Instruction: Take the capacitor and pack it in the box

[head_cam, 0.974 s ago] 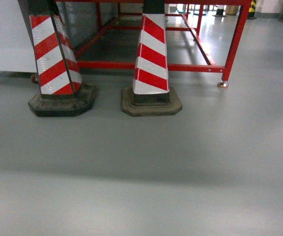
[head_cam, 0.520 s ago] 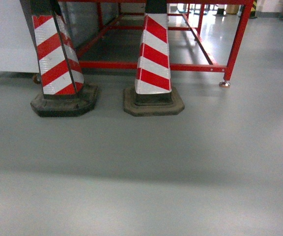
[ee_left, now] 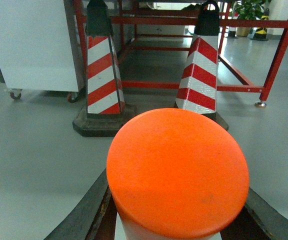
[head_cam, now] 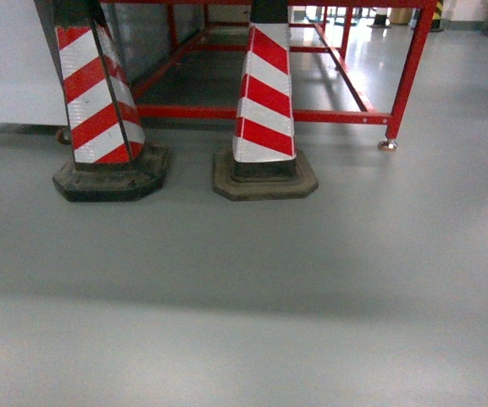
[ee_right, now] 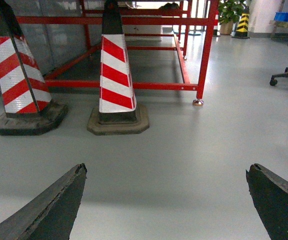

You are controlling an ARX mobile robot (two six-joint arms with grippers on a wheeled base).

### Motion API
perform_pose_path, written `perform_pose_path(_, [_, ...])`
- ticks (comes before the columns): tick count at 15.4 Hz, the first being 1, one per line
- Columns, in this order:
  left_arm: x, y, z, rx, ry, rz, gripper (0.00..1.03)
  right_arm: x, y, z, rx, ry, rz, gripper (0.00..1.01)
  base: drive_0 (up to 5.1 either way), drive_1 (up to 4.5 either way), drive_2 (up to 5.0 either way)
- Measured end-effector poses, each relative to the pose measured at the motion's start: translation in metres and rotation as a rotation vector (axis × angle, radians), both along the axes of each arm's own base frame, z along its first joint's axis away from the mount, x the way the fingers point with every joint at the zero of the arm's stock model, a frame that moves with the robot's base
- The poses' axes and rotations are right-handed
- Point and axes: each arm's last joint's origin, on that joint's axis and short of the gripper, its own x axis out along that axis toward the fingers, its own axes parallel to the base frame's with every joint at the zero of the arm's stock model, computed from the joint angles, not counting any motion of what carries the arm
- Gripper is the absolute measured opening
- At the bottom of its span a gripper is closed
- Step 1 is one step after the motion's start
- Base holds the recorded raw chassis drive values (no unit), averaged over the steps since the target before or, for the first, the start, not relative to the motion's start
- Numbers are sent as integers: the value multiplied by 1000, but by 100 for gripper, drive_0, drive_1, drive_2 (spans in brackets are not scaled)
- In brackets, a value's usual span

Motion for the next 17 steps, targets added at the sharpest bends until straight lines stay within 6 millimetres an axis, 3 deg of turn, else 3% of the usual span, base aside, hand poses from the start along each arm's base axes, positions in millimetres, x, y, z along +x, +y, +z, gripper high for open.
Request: perform_pose_path(17, [0, 0, 0, 0, 0, -1, 44, 0, 0, 0, 0, -4, -2, 98, 0, 403, -403])
